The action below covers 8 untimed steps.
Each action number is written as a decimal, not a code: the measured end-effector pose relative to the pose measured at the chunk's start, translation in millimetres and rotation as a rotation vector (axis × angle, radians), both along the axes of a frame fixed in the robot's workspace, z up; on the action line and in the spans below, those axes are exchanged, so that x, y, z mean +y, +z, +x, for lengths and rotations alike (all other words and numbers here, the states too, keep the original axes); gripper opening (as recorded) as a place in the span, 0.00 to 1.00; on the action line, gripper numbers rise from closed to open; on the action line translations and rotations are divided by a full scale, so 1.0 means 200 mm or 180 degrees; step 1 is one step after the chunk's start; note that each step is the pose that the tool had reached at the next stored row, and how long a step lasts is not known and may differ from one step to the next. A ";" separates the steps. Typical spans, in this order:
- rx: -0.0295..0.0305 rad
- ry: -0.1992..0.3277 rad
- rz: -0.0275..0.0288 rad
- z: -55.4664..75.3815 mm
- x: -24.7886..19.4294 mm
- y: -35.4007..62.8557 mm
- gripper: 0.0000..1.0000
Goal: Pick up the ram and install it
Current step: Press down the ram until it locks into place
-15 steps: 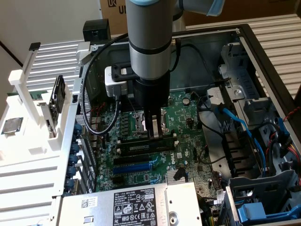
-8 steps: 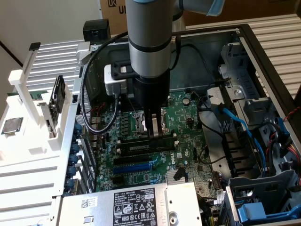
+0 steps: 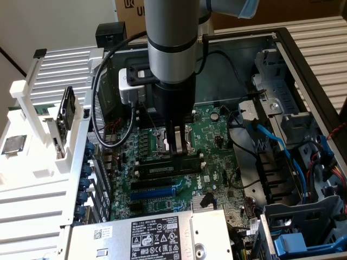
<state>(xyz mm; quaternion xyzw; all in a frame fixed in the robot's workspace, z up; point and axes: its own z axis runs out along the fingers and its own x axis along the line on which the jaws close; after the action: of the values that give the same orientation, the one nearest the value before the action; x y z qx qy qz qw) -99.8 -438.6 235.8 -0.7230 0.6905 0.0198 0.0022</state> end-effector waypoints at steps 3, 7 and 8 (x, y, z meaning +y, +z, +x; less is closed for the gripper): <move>-0.0001 0.0000 0.0000 -0.01 0.000 0.010 0.28; -0.0001 0.0001 0.0000 -0.01 0.000 0.025 0.28; -0.0001 0.0000 0.0000 -0.01 0.000 0.027 0.28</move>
<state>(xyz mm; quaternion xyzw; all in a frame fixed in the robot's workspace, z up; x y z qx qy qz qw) -102.3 -438.6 241.2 -0.7231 0.6905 0.0197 0.0023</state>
